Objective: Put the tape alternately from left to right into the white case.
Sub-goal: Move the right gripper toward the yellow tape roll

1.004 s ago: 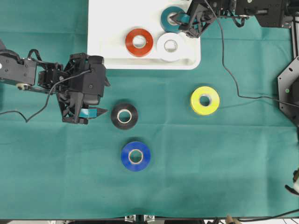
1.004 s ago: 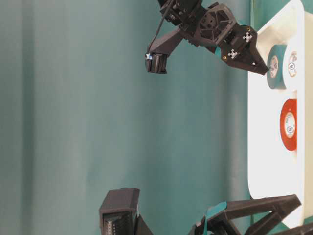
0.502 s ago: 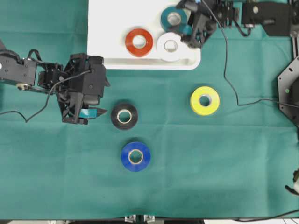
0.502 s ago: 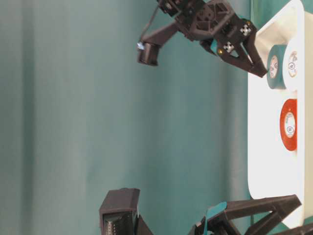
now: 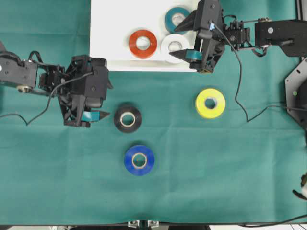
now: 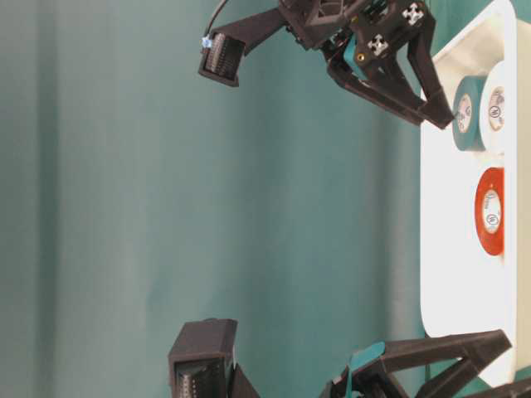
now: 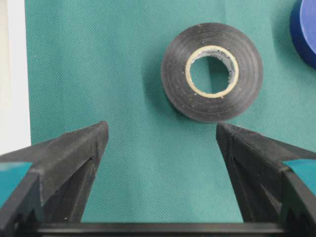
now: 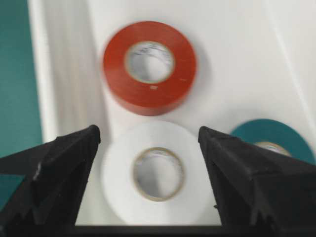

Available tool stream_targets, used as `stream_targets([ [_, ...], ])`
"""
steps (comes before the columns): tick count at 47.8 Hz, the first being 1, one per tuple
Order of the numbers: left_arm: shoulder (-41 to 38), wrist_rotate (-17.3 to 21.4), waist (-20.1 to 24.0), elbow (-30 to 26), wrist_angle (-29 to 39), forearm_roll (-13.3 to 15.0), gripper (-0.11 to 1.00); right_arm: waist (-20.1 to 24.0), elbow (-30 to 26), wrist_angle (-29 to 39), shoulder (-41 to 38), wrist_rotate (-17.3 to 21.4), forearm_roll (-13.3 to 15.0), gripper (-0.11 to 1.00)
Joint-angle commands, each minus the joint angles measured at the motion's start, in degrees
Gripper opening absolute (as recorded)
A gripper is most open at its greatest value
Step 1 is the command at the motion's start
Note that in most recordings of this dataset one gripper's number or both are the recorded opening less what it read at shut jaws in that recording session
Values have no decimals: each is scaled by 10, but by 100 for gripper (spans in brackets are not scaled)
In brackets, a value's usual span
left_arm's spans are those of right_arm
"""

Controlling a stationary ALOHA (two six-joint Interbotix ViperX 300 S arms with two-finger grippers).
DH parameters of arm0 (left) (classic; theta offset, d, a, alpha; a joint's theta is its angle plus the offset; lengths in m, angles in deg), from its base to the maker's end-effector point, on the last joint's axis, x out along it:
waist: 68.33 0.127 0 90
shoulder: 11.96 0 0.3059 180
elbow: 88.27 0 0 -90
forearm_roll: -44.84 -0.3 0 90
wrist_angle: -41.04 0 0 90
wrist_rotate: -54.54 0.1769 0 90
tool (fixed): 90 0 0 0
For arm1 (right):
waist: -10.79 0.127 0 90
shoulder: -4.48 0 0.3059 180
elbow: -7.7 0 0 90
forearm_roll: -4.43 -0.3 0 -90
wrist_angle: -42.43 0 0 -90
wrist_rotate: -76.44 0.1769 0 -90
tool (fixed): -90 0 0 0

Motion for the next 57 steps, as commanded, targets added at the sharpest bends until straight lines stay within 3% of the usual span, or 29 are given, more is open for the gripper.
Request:
stream_targets([
  [1, 6, 0, -2, -4, -5, 0, 69, 18, -5, -7, 13, 1, -1, 86],
  [35, 6, 0, -2, -1, -5, 1, 69, 127, 4, -4, 13, 2, -3, 86],
  [57, 6, 0, -3, -1, -7, 1, 69, 165, 13, -3, 12, 45, -4, 85],
])
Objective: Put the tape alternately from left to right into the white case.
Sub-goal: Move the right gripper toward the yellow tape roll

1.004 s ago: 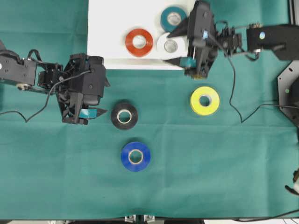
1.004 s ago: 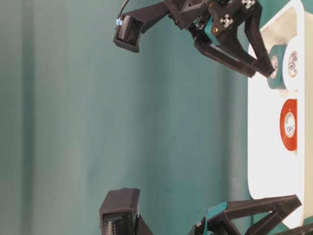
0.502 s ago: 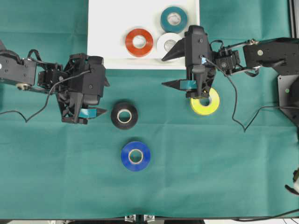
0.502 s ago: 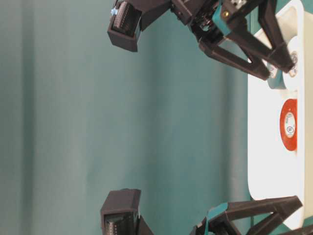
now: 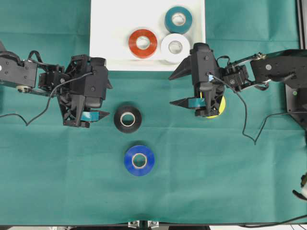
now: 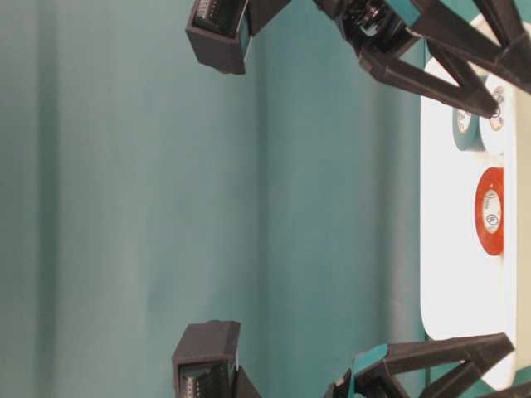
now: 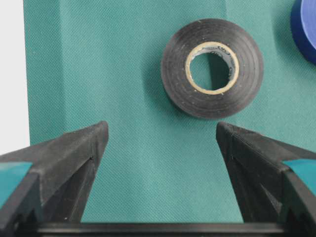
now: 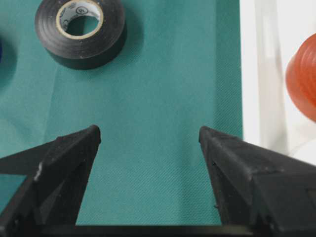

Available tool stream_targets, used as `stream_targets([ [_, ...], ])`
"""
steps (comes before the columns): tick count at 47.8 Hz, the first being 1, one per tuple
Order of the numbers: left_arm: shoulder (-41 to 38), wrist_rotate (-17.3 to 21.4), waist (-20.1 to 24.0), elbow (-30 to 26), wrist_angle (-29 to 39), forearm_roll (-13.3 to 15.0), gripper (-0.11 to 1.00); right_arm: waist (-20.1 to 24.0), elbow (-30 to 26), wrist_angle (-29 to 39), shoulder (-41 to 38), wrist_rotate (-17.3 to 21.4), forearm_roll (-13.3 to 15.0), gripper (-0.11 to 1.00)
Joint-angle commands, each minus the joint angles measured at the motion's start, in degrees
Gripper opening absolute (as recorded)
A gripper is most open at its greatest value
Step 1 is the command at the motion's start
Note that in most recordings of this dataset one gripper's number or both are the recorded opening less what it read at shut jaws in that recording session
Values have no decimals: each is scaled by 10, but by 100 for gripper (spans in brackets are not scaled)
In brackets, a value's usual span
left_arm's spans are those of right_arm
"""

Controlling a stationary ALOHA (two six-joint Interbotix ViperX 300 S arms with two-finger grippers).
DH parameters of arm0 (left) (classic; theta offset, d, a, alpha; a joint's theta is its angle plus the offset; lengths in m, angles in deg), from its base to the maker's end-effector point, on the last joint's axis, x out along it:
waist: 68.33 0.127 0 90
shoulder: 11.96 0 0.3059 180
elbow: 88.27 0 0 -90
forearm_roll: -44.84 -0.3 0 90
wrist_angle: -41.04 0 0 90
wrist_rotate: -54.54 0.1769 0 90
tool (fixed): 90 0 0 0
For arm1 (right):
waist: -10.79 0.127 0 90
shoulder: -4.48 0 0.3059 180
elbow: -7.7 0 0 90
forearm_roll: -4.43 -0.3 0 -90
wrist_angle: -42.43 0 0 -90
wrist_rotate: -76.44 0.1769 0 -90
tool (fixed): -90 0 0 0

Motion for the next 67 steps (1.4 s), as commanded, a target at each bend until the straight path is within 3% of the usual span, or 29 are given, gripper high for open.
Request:
stream_targets([
  [1, 6, 0, -3, -4, -6, 1, 69, 7, -5, -3, 12, 4, -2, 85],
  [28, 6, 0, -3, -4, -6, 1, 69, 19, -19, 8, -25, 13, -2, 85],
  [45, 5, 0, -3, -4, -6, 1, 69, 26, -32, 78, -25, 28, -2, 85],
  [67, 4, -3, -4, 7, -51, 1, 69, 31, -34, 78, -26, 28, -2, 85],
])
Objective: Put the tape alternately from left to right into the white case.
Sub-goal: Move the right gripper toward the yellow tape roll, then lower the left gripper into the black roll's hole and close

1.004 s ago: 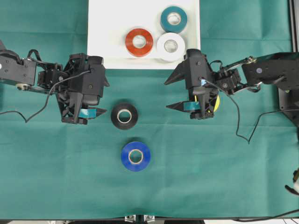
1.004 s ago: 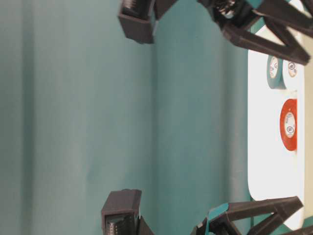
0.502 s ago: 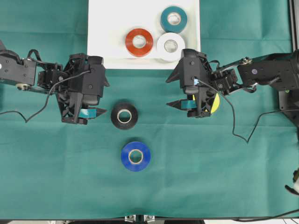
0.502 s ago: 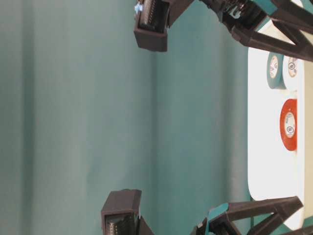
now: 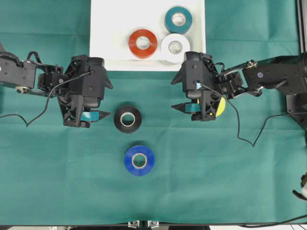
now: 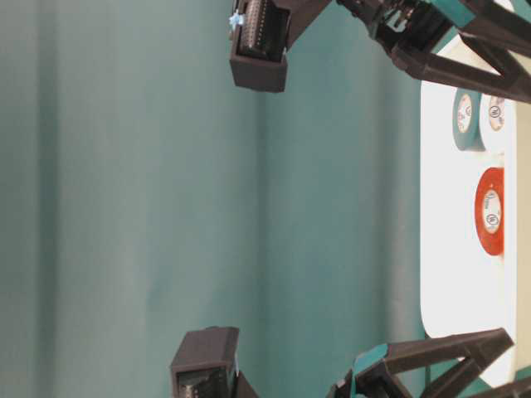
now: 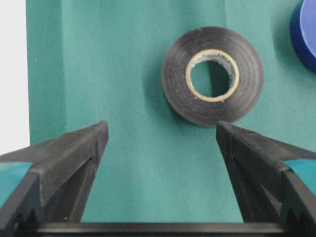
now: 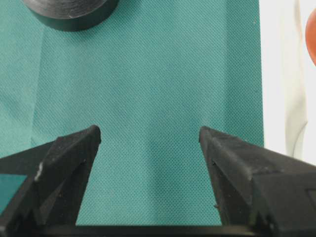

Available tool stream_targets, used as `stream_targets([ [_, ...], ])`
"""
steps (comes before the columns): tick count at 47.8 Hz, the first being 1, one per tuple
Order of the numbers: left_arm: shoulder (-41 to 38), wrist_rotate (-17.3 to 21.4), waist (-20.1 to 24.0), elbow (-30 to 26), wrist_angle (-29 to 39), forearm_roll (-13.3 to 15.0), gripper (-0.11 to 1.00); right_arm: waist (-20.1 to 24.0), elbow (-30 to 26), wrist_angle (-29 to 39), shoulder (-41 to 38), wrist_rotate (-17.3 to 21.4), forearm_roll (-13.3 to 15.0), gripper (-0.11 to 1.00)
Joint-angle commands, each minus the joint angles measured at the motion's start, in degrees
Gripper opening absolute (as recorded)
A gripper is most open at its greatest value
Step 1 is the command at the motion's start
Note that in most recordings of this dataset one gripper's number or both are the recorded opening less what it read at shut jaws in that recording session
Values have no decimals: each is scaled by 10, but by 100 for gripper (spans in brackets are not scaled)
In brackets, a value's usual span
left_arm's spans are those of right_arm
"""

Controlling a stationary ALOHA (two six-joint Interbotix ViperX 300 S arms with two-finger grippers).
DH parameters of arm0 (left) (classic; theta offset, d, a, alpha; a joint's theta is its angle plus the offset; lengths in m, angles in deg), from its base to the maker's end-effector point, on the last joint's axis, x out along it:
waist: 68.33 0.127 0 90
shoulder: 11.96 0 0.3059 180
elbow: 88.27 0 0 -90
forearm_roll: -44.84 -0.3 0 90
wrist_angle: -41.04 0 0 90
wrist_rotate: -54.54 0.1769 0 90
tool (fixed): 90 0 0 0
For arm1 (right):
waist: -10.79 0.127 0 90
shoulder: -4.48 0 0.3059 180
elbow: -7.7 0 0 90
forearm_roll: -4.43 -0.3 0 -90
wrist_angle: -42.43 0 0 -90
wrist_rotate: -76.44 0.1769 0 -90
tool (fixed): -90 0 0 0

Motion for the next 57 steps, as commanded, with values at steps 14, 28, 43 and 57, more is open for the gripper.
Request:
stream_targets([
  [14, 4, -1, -28, -5, -25, 1, 69, 2, -13, -3, 6, 1, -2, 85],
  [28, -75, -1, -55, -47, -19, 1, 69, 2, -18, 1, 6, 1, -2, 85],
  [43, -103, -1, -69, -76, -21, 1, 69, 3, -18, 2, 6, 2, -2, 85],
  [57, -135, 2, -69, -77, -23, 1, 69, 4, -16, 2, 6, 2, -2, 85],
])
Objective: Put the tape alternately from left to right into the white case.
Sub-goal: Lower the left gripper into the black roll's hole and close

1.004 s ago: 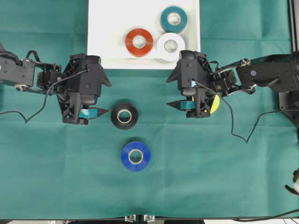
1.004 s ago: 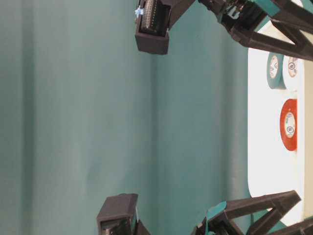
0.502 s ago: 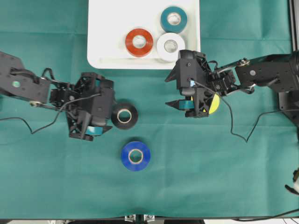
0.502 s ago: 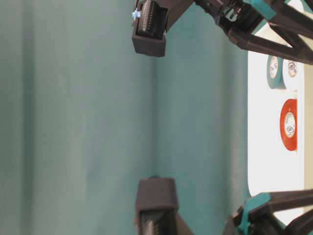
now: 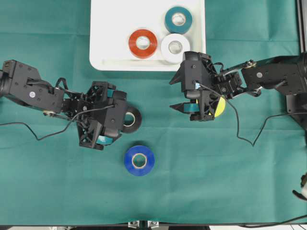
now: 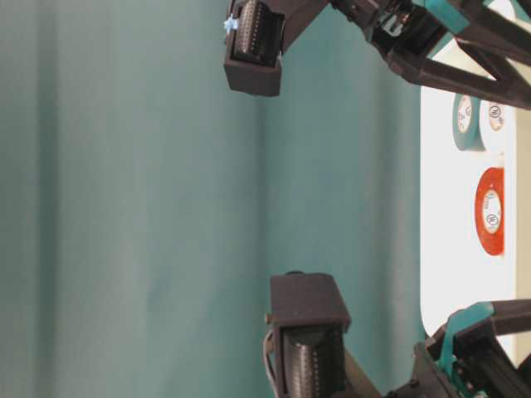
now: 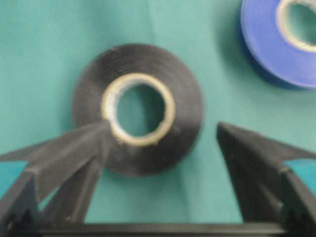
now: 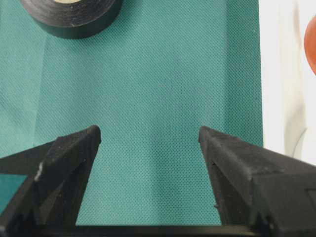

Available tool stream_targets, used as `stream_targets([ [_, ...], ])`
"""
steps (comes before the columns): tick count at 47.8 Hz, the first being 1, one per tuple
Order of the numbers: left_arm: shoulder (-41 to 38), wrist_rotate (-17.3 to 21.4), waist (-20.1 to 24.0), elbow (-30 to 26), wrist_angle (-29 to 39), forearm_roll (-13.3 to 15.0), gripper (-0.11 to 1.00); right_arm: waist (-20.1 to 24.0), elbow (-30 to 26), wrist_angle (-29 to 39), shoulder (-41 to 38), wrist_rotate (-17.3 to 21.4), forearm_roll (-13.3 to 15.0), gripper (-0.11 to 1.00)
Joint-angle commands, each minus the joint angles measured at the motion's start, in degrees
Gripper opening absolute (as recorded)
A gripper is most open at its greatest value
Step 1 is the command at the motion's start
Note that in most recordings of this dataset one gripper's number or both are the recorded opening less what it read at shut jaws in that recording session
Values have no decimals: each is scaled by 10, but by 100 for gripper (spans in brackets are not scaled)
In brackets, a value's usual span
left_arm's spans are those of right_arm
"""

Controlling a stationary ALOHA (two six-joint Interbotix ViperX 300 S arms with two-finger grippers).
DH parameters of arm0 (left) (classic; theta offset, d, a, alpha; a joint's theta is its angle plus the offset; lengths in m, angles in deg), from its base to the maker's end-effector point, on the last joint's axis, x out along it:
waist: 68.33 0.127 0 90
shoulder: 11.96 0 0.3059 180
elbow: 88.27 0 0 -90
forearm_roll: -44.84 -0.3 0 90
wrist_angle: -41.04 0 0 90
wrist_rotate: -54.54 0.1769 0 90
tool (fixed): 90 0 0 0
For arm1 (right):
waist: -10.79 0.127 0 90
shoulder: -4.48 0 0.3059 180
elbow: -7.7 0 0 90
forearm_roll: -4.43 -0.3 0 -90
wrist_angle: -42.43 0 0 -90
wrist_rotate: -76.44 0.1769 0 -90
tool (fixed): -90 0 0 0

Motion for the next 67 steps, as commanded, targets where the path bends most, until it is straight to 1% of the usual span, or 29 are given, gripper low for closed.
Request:
stream_targets([
  [1, 0, 2, -2, -11, -4, 1, 68, 3, -9, -2, 6, 0, -2, 85],
  [13, -10, 1, -3, -26, -8, 0, 69, 3, -8, -2, 6, 0, -2, 85],
  [22, -24, 1, -14, -39, -5, 0, 68, 3, -7, -3, 6, 1, -2, 85],
  [40, -28, -1, -15, -45, 23, 0, 68, 3, -7, -3, 6, 1, -2, 85],
  [67, -51, -2, -18, -63, 32, 0, 66, 3, -6, -2, 7, 1, -2, 85],
])
